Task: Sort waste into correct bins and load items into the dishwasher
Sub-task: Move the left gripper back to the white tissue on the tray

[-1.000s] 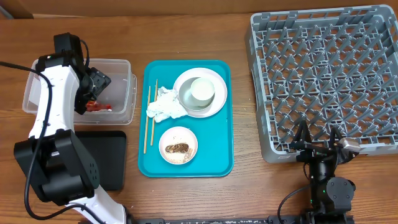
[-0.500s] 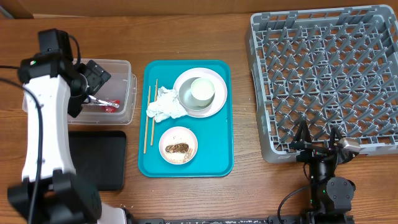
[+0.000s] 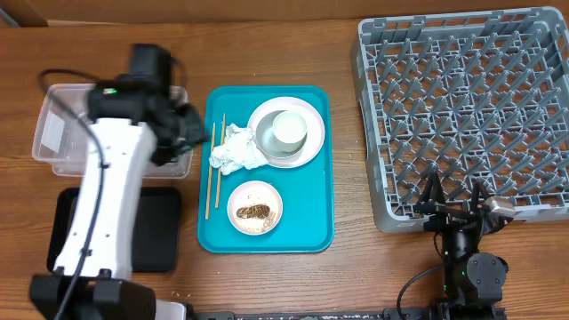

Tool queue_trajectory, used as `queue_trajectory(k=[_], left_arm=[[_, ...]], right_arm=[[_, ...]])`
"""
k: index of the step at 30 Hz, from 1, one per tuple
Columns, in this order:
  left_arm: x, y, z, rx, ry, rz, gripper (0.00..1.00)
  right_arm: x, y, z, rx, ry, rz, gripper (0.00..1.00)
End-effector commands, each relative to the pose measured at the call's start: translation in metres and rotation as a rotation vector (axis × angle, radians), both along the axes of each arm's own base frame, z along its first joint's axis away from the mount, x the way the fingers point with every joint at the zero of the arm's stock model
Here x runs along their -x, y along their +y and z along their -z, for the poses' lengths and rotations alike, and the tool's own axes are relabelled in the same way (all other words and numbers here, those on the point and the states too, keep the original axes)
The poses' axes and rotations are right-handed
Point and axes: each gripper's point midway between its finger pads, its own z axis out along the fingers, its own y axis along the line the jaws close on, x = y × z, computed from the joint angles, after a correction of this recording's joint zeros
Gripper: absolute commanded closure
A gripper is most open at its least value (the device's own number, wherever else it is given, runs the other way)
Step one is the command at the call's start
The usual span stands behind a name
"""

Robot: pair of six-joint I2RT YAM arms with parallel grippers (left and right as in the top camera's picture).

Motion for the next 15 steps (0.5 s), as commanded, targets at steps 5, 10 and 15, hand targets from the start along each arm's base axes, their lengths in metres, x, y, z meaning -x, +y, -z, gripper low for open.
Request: queue_trajectory(k=[5, 10, 15], left_arm=[[-0.011, -0.061, 0.036, 0.000, 0.041, 0.161, 0.51], [-0.013, -0.075, 0.065, -0.045, 0.102, 0.211, 0.54], [-0.014, -0.080, 0.099, -0.070, 0.183, 0.285, 0.51]], right_arm=[[0.000, -0.003, 0.001, 0.006, -0.005, 0.013, 0.00], [0.000, -0.003, 0.001, 0.006, -0.005, 0.013, 0.00], [0.000, -0.003, 0.001, 0.006, -0.005, 0.013, 0.00]])
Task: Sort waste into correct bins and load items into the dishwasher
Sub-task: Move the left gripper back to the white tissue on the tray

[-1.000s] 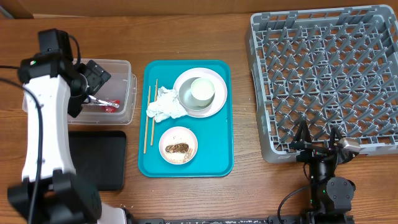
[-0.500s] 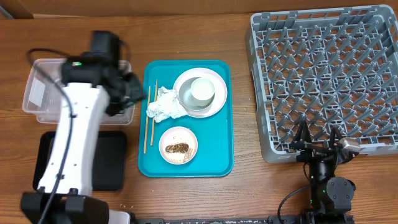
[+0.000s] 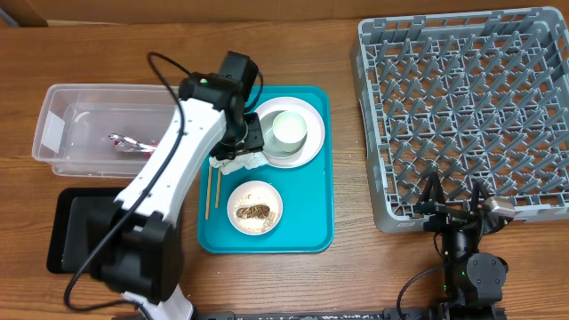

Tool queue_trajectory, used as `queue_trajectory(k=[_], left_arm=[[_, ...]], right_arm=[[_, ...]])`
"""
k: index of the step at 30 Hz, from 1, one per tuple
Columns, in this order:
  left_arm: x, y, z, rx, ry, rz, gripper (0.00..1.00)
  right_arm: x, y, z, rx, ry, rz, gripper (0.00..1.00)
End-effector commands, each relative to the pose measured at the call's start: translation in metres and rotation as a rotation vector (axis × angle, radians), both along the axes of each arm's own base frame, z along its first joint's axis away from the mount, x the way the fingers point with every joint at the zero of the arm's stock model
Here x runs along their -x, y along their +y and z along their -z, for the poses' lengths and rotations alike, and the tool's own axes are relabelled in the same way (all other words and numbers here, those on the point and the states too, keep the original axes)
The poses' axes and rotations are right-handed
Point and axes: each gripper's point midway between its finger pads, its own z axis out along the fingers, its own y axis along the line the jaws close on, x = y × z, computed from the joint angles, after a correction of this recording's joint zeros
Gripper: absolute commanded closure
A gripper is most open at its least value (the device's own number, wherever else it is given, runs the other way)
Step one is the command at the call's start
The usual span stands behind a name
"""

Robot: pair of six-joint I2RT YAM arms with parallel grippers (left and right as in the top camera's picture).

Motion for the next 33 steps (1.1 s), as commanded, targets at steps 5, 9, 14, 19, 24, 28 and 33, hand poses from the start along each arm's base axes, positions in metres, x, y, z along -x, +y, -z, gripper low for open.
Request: queue_trajectory(k=[5, 9, 14, 19, 24, 28, 33], left_arm=[[0.004, 0.002, 0.052, -0.063, 0.128, 0.054, 0.48], [0.001, 0.002, 0.073, -0.072, 0.159, 0.099, 0.44], [0.001, 0.002, 0.083, -0.078, 0.179, 0.099, 0.43], [0.001, 0.005, 0.087, -0.100, 0.183, 0.099, 0.43], [-0.002, 0.005, 0.088, -0.103, 0.172, 0.099, 0.49], [-0.004, 0.004, 0.088, -0.100, 0.164, 0.098, 0.64], [-0.004, 0.004, 0.088, -0.099, 0.162, 0.098, 0.81]], right_arm=[[0.000, -0.002, 0.001, 0.006, -0.006, 0.013, 0.00], [0.000, -0.002, 0.001, 0.006, -0.005, 0.013, 0.00], [0.000, -0.002, 0.001, 0.006, -0.005, 0.013, 0.00], [0.000, -0.002, 0.001, 0.006, -0.005, 0.013, 0.00], [0.000, -0.002, 0.001, 0.006, -0.005, 0.013, 0.00], [0.000, -0.002, 0.001, 0.006, -0.005, 0.013, 0.00], [0.000, -0.002, 0.001, 0.006, -0.005, 0.013, 0.00]])
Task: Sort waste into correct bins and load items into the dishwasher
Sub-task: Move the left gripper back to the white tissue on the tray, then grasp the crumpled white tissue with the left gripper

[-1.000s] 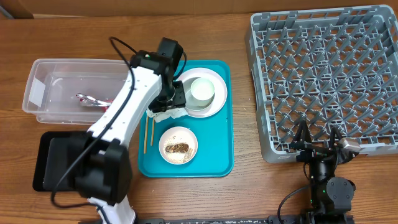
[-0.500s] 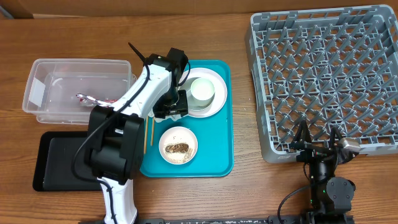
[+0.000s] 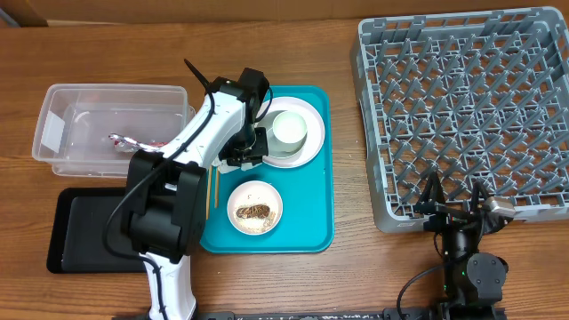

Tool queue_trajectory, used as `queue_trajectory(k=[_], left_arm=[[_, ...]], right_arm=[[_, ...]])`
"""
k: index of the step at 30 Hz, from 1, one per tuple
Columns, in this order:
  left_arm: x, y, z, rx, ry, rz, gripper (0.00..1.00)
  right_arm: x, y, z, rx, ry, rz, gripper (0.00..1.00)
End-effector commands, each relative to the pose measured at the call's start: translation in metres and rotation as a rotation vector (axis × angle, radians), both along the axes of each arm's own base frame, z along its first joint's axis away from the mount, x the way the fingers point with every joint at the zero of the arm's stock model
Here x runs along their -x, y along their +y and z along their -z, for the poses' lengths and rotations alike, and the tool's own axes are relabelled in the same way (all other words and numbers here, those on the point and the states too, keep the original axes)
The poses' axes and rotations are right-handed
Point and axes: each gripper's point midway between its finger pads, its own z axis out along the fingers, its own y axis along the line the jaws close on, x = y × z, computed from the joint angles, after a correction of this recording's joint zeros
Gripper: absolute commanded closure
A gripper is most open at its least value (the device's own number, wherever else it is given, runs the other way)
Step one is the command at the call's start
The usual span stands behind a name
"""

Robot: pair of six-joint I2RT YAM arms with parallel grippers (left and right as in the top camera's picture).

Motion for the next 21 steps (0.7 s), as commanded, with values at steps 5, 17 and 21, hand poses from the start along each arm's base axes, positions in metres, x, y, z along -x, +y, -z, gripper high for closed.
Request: queue_trajectory(k=[5, 17, 21], left_arm=[[0.002, 0.001, 0.006, -0.016, 0.011, 0.015, 0.96], [-0.004, -0.001, -0.006, -0.004, -0.011, 0.013, 0.96], [-0.012, 0.003, -0.020, -0.032, -0.041, 0.016, 0.96]], right_arm=[[0.000, -0.002, 0.001, 0.006, -0.005, 0.013, 0.00], [0.000, -0.002, 0.001, 0.006, -0.005, 0.013, 0.00], [0.000, -0.002, 0.001, 0.006, -0.005, 0.013, 0.00]])
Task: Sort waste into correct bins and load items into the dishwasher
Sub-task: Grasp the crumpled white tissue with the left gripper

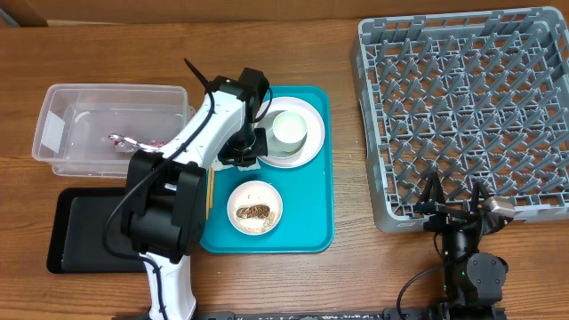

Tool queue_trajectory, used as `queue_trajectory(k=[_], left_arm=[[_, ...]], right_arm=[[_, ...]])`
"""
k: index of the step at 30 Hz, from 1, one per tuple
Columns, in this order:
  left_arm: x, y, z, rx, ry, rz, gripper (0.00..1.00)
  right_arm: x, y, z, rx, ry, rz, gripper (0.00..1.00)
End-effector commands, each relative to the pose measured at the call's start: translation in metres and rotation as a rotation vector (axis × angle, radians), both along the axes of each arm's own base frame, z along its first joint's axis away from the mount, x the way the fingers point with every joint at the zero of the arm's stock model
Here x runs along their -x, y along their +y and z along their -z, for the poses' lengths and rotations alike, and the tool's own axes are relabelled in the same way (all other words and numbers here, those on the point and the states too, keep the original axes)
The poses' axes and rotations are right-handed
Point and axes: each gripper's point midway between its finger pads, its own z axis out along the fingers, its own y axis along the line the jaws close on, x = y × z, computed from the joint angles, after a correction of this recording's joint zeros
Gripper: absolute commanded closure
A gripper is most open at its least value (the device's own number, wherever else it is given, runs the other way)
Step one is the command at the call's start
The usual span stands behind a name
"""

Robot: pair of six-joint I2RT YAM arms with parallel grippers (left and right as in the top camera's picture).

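My left gripper (240, 156) is low over the teal tray (311, 222), pressed onto the crumpled white napkin (248, 164), of which only a scrap shows. Its fingers are hidden under the wrist, so their state does not show. Beside it on the tray lie wooden chopsticks (210, 197). A white plate (307, 147) carries a cup (288, 130), and a small bowl (255, 209) holds brown food scraps. The clear bin (62, 124) at the left holds a wrapper (132, 143). My right gripper (453, 206) rests open at the front edge of the grey dish rack (462, 107).
A black bin (76, 236) sits at the lower left under my left arm. The left arm's white link stretches from the front edge across the tray's left rim. The dish rack fills the right half of the table.
My left gripper has shifted slightly left on the napkin, and less of the napkin shows. The right arm has not moved.
My left gripper was over the clear bin's right end while the napkin lay uncovered on the tray. Then a wrapper showed in the bin and the gripper was above the napkin. Since then it has sat down over the napkin, covering most of it.
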Motion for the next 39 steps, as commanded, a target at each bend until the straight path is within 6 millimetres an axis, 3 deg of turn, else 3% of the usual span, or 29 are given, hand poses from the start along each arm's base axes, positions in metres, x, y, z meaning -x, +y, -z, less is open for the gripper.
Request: queue_trajectory(k=[1, 6, 9, 11, 12, 21, 29, 39], left_arm=[[-0.016, 0.003, -0.019, -0.033, -0.063, 0.014, 0.96], [-0.023, 0.018, -0.032, -0.123, -0.092, 0.020, 0.89], [-0.023, 0.023, -0.033, -0.149, -0.090, 0.031, 0.67], [-0.023, 0.024, -0.033, -0.152, -0.088, 0.052, 0.39], [-0.023, 0.025, -0.033, -0.152, -0.087, 0.061, 0.34], [-0.027, 0.030, -0.028, -0.162, -0.101, 0.057, 0.24], [-0.018, 0.032, -0.003, -0.166, -0.085, 0.059, 0.30], [-0.012, 0.031, 0.020, -0.149, -0.089, 0.062, 0.29]], right_arm=[[0.000, -0.003, 0.001, 0.006, -0.005, 0.014, 0.00], [0.000, -0.003, 0.001, 0.006, -0.005, 0.013, 0.00], [0.000, -0.003, 0.001, 0.006, -0.005, 0.013, 0.00], [0.000, -0.003, 0.001, 0.007, -0.005, 0.014, 0.00], [0.000, -0.003, 0.001, 0.006, -0.005, 0.013, 0.00], [0.000, -0.003, 0.001, 0.007, -0.005, 0.013, 0.00], [0.000, -0.003, 0.001, 0.006, -0.005, 0.013, 0.00], [0.000, -0.003, 0.001, 0.006, -0.005, 0.013, 0.00]])
